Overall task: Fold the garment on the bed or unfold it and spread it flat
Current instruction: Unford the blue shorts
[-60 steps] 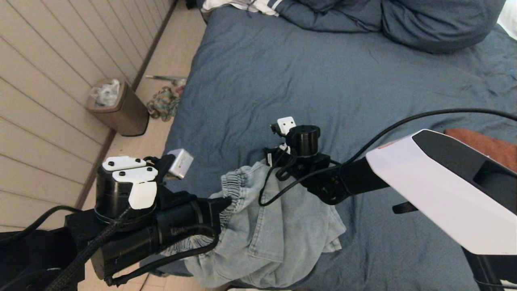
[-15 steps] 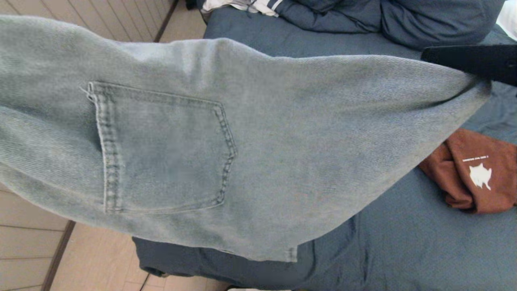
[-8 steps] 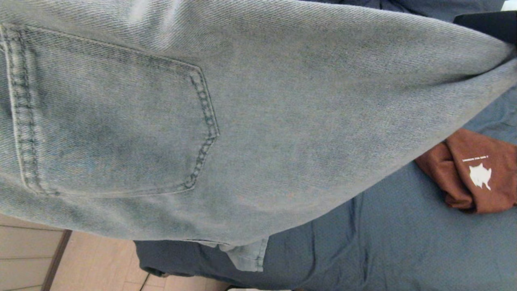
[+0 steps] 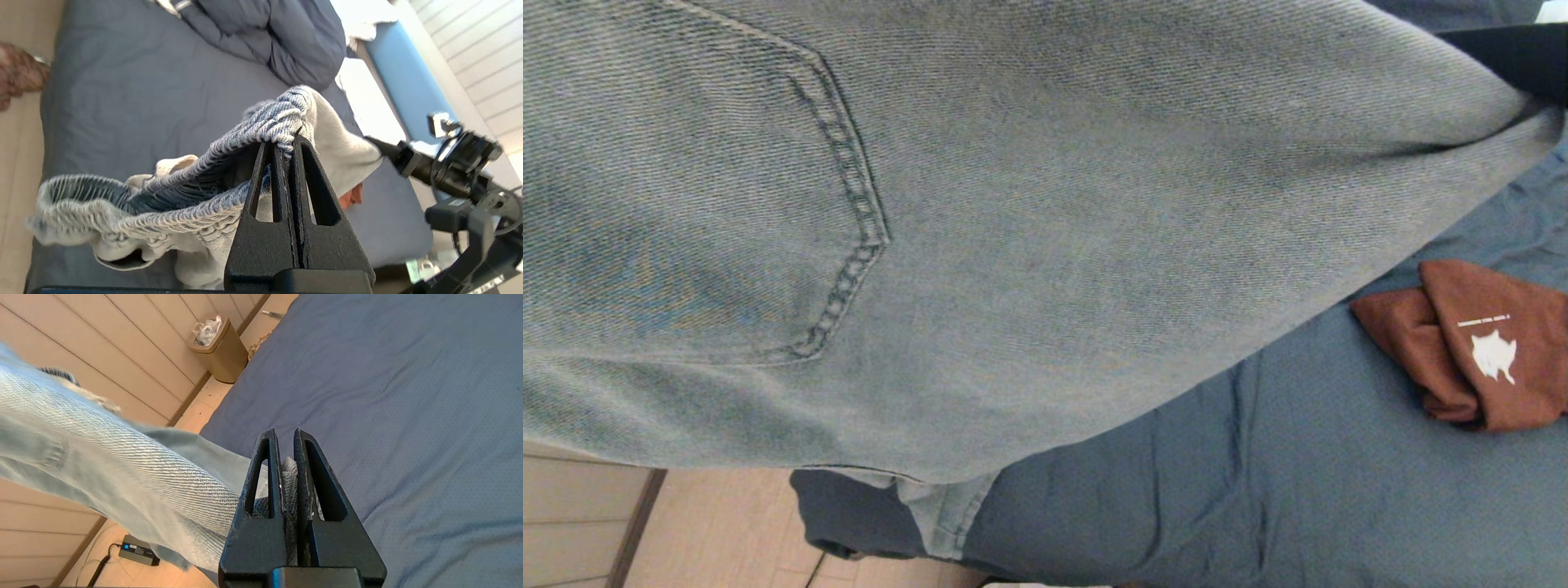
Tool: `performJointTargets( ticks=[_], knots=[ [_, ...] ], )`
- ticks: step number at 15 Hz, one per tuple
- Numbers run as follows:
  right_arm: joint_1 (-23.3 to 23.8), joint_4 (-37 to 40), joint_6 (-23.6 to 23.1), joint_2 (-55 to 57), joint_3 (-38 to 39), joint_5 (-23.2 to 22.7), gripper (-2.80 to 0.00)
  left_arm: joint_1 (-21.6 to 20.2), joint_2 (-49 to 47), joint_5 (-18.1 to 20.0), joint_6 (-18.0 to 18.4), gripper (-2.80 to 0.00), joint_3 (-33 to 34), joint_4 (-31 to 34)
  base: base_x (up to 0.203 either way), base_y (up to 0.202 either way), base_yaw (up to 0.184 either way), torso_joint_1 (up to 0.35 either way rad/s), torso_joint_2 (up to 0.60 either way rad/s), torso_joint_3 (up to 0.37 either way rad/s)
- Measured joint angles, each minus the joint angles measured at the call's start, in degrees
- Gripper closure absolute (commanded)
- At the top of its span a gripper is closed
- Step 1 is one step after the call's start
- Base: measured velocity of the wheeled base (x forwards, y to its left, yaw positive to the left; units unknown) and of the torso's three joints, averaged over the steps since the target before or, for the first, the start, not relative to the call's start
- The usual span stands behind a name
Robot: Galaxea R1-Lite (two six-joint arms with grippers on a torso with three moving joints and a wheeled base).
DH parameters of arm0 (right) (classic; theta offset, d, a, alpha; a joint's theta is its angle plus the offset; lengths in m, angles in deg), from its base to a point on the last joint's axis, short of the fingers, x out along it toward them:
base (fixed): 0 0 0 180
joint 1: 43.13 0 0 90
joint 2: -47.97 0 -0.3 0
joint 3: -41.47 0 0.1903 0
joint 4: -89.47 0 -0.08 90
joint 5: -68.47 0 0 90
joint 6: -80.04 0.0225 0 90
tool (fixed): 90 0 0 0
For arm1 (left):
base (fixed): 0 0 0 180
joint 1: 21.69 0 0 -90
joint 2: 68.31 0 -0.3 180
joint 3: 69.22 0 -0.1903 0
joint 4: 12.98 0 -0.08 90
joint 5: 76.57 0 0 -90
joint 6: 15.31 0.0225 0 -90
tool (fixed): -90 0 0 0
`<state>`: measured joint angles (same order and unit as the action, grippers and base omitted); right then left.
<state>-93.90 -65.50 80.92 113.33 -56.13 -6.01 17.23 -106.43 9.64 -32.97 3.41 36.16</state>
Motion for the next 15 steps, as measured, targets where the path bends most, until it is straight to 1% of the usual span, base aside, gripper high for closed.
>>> performJointTargets(
  ticks=[1,3,5,7,8,11,15],
  knots=[
    [-0.02,-0.04,0.0,0.24,0.0,-0.01,0.0,-0.71,0.32,0.06,0.19,0.0,-0.53,0.27,0.0,0.0,0.0,0.0,0.0,0.0],
    [-0.47,-0.2,0.0,1.03,-0.23,0.02,0.0,-2.66,0.99,0.5,1.71,0.0,-1.09,0.36,0.0,0.0,0.0,0.0,0.0,0.0],
    [-1.48,-0.2,0.06,1.74,-0.7,0.07,0.0,-5.51,1.37,1.72,3.65,0.0,-1.28,0.23,0.0,0.0,0.0,0.0,0.0,0.0],
    [-1.95,-0.2,0.11,2.38,-0.93,0.0,0.0,-9.01,1.49,4.89,4.52,0.0,-2.73,0.4,0.0,0.0,0.0,0.0,0.0,0.0],
    [-2.01,-0.22,0.16,2.66,-1.05,-0.06,0.0,-10.93,1.46,6.85,4.58,0.0,-3.67,0.42,0.0,0.0,0.0,0.0,0.0,0.0],
    [-2.11,-0.3,0.17,3.26,-1.62,-0.22,0.0,-16.06,1.21,11.02,4.38,0.0,-6.07,0.38,0.0,0.0,0.0,0.0,0.0,0.0],
    [-2.12,-0.3,0.49,3.52,-1.73,-0.26,0.0,-21.38,0.61,14.37,4.05,0.0,-9.7,0.49,0.0,0.0,0.0,0.0,0.0,0.0]
  ],
)
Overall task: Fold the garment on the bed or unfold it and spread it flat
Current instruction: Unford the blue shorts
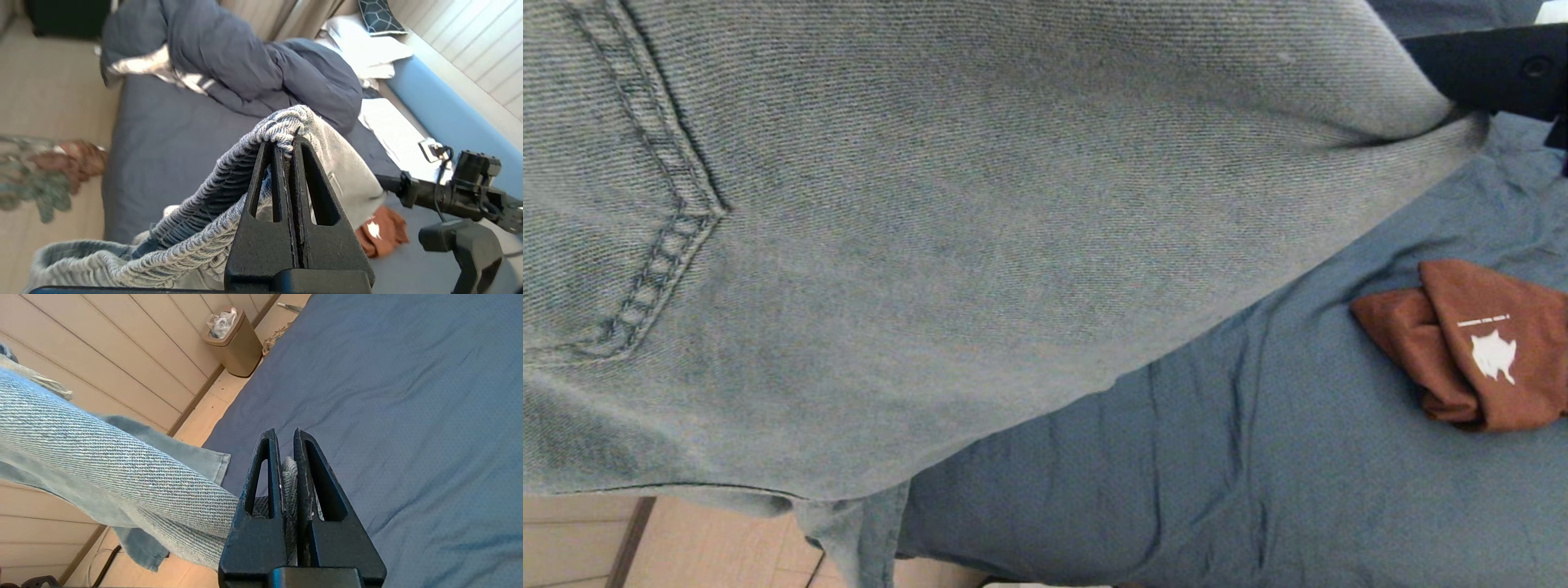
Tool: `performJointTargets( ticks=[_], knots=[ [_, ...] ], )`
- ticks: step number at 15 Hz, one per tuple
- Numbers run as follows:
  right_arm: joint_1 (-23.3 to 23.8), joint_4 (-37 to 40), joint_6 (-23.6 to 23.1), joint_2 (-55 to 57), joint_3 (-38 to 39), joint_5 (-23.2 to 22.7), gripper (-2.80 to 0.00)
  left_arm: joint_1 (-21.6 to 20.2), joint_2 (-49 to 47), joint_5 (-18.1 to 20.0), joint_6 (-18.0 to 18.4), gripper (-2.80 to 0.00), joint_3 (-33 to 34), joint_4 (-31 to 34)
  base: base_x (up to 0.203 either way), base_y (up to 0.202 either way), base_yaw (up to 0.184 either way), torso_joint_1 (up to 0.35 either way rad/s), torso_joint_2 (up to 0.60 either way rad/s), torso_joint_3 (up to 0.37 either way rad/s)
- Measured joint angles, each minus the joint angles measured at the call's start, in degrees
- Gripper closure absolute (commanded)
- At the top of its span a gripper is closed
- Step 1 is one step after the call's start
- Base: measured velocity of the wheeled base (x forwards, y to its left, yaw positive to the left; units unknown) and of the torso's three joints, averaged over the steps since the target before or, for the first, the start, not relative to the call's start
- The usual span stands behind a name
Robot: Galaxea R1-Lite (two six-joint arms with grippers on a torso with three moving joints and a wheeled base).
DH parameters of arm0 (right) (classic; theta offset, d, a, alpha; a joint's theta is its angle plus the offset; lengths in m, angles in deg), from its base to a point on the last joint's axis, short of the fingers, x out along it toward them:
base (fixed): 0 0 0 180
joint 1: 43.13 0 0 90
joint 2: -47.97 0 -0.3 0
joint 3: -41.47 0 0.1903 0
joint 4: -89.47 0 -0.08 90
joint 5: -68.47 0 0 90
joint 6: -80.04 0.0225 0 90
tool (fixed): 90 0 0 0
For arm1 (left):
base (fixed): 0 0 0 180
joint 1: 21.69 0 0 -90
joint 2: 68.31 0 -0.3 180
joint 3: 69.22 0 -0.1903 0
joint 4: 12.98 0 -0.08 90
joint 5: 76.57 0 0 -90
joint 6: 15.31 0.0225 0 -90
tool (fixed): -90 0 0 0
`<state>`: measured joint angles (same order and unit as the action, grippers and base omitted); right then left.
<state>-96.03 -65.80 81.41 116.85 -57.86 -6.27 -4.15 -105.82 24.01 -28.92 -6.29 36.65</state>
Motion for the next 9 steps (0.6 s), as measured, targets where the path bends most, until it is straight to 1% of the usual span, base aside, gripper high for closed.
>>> performJointTargets(
  ticks=[3,5,6,8,9],
  knots=[
    [0.01,-0.02,1.09,0.33,0.44,0.02,0.0,-3.04,-0.98,1.25,-0.44,0.0,-3.09,0.78,0.0,0.0,0.0,0.0,0.0,0.0],
    [0.15,-0.1,3.14,0.9,-0.04,0.03,0.0,-4.45,-2.46,1.78,-0.44,0.0,-4.33,0.87,0.0,0.0,0.0,0.0,0.0,0.0],
    [0.44,-0.32,4.08,1.29,-0.19,0.04,0.0,-5.19,-3.61,2.81,-0.71,0.0,-4.55,0.74,0.0,0.0,0.0,0.0,0.0,0.0],
    [1.05,-1.77,4.69,2.52,-0.22,0.36,0.0,-6.37,-6.78,4.03,-2.61,0.0,-4.6,0.13,0.0,0.0,0.0,0.0,0.0,0.0],
    [2.41,-2.07,4.74,3.48,-0.22,0.39,0.0,-6.68,-8.91,4.18,-3.69,0.0,-4.33,-0.87,0.0,0.0,0.0,0.0,0.0,0.0]
  ],
)
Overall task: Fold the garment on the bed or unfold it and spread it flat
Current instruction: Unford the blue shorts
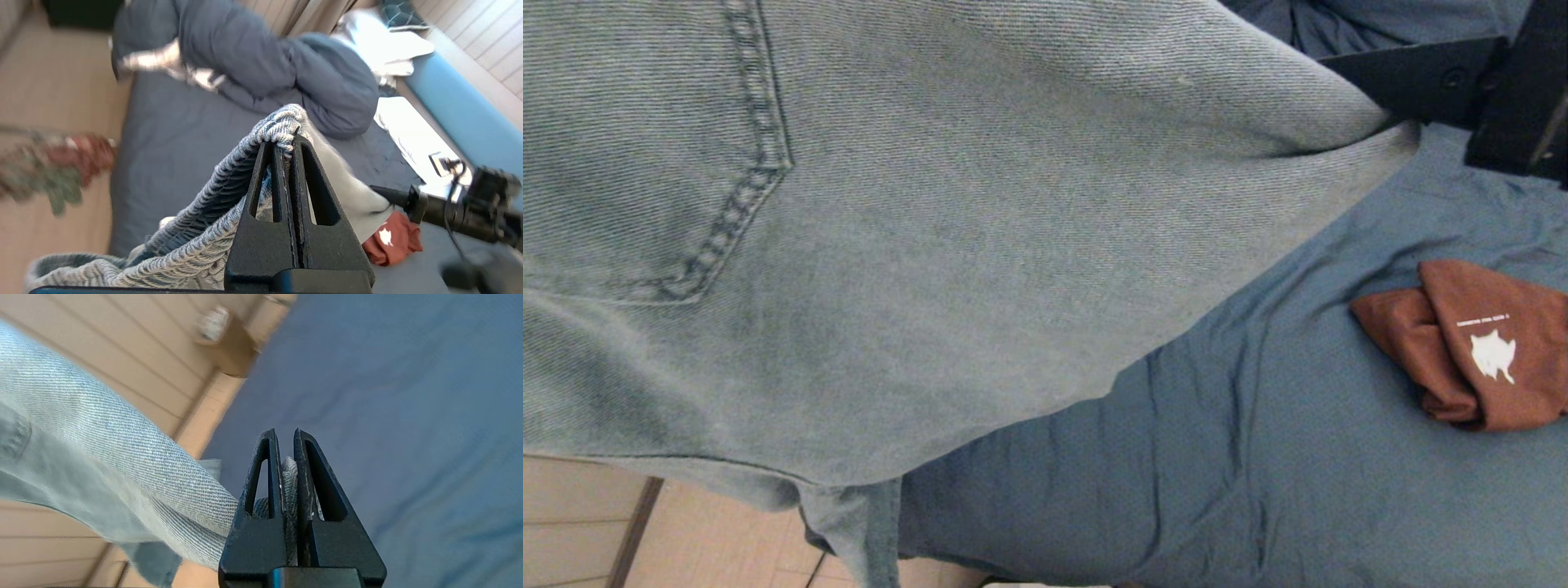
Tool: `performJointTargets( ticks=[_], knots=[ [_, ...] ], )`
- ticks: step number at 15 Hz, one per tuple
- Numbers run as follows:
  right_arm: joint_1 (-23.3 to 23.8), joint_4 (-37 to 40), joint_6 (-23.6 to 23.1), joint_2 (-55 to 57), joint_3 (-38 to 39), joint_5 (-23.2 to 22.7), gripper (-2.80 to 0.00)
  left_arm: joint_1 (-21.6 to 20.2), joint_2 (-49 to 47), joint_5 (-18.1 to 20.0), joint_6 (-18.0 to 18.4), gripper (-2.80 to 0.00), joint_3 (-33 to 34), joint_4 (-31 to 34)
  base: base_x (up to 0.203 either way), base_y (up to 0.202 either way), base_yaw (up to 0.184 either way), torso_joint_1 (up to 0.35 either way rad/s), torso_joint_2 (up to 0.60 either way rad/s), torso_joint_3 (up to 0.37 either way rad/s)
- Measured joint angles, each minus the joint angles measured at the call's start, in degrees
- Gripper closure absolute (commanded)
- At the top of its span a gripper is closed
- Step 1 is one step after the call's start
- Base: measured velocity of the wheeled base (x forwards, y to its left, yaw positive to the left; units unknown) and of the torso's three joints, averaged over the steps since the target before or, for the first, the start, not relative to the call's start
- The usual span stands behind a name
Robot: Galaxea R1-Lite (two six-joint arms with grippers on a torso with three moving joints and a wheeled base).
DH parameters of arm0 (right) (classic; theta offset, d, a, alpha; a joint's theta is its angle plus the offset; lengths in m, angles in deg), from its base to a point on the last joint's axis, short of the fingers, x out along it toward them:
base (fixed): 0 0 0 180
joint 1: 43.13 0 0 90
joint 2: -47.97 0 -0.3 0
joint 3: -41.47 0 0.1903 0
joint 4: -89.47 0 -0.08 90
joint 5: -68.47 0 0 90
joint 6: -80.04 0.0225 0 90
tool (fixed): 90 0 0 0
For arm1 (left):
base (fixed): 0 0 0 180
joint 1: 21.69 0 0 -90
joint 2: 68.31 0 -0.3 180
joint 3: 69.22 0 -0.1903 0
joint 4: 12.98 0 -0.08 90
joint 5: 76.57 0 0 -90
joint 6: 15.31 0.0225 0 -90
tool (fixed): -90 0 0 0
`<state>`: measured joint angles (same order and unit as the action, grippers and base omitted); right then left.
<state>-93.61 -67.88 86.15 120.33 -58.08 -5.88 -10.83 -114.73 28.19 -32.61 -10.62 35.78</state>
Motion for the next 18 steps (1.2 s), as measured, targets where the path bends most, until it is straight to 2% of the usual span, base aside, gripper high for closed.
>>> performJointTargets(
  ticks=[4,7,11,14,18],
  knots=[
    [8.92,-2.06,0.09,4.47,-0.41,-0.5,0.0,-0.21,-11.66,-0.16,-2.52,0.0,0.93,-7.4,0.0,0.0,0.0,0.0,0.0,0.0],
    [13.9,-4.67,0.45,8.0,-0.34,-1.18,0.0,2.38,-23.16,-2.37,-3.38,0.0,-0.72,-13.01,0.0,0.0,0.0,0.0,0.0,0.0],
    [18.92,-12.42,0.41,14.74,-1.63,-1.55,0.0,6.33,-38.22,-8.68,-3.44,0.0,-6.83,-19.98,0.0,0.0,0.0,0.0,0.0,0.0],
    [21.73,-16.61,0.37,21.37,-4.82,-1.62,0.0,7.36,-48.78,-9.89,-3.11,0.0,-11.2,-24.58,0.0,0.0,0.0,0.0,0.0,0.0],
    [25.22,-21.45,-0.22,29.19,-8.28,-1.52,0.0,8.02,-60.09,-10.22,-2.12,0.0,-12.8,-32.92,0.0,0.0,0.0,0.0,0.0,0.0]
  ],
)
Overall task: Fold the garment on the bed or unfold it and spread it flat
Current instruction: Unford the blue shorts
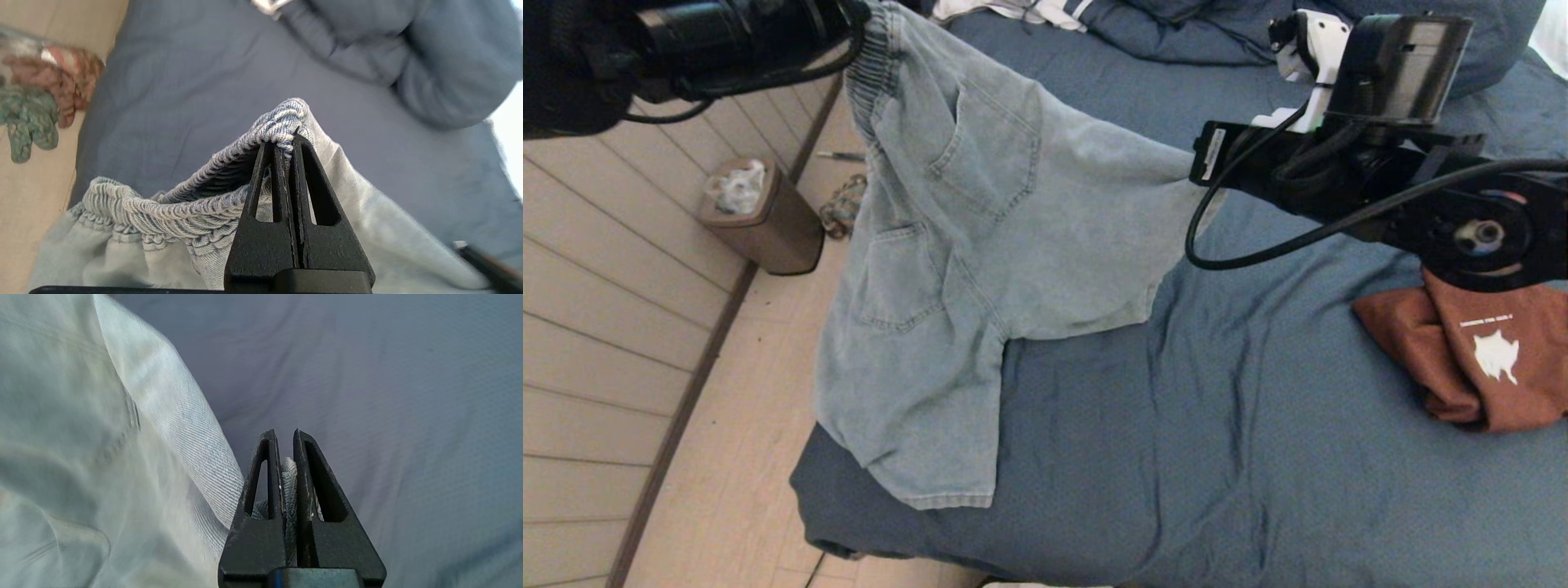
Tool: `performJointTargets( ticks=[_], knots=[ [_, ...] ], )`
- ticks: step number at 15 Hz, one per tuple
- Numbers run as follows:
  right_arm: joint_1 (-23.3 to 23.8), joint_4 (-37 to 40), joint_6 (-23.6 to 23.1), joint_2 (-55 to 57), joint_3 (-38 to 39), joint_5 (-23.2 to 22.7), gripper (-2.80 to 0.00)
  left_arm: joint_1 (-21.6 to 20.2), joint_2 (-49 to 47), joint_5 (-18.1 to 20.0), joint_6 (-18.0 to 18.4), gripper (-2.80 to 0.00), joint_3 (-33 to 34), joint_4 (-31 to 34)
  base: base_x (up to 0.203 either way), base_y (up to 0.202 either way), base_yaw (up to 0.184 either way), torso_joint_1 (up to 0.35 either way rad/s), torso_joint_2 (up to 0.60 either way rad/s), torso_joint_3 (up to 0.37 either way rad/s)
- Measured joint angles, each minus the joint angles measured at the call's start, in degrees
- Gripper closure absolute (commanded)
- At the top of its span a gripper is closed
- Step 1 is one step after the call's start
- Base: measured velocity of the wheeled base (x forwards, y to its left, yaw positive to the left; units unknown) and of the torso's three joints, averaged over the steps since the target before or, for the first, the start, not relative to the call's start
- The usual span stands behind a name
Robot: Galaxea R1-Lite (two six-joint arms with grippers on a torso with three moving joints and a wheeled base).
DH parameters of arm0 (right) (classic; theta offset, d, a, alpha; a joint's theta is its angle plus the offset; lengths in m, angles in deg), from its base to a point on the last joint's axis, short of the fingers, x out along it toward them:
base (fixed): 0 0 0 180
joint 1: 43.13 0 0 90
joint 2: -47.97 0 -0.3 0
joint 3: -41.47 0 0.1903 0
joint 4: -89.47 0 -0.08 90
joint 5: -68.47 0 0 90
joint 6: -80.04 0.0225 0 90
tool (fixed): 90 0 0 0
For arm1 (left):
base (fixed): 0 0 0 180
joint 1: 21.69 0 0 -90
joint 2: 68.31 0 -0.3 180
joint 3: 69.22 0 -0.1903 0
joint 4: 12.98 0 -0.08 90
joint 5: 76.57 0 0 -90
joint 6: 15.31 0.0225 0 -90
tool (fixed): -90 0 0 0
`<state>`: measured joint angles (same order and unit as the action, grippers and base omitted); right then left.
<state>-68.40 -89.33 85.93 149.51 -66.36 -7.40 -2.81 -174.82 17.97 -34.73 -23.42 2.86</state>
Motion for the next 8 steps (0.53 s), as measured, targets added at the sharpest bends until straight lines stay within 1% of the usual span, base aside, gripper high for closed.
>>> performJointTargets(
  ticks=[2,4,5,6,7,8],
  knots=[
    [1.73,-1.63,-0.4,3.12,-1.13,-0.05,0.0,0.22,-4.51,-0.01,1.93,0.0,-0.21,-3.25,0.0,0.0,0.0,0.0,0.0,0.0],
    [3.1,-1.87,-0.46,5.92,-2.6,-0.1,0.0,1.28,-7.81,-0.17,4.11,0.0,-0.22,-4.21,0.0,0.0,0.0,0.0,0.0,0.0],
    [3.79,-1.98,-0.41,7.1,-3.29,-0.11,-2.8,1.7,-9.01,-0.34,5.02,-1.12,-0.24,-4.26,0.0,0.0,0.0,0.0,0.0,0.0],
    [4.67,-2.52,-0.27,8.2,-3.93,-0.11,-2.8,2.06,-10.1,-0.69,5.97,-2.8,-0.27,-4.29,0.0,0.0,0.0,0.0,0.0,0.0],
    [5.39,-3.55,-0.24,9.19,-4.45,-0.11,-2.8,2.52,-11.11,-1.85,6.76,-2.8,-0.3,-4.46,0.0,0.0,0.0,0.0,0.0,0.0],
    [5.79,-4.02,-0.24,9.92,-4.68,-0.19,-2.8,2.96,-12.09,-3.81,7.27,-2.8,-0.44,-4.97,0.0,0.0,0.0,0.0,0.0,0.0]
  ],
)
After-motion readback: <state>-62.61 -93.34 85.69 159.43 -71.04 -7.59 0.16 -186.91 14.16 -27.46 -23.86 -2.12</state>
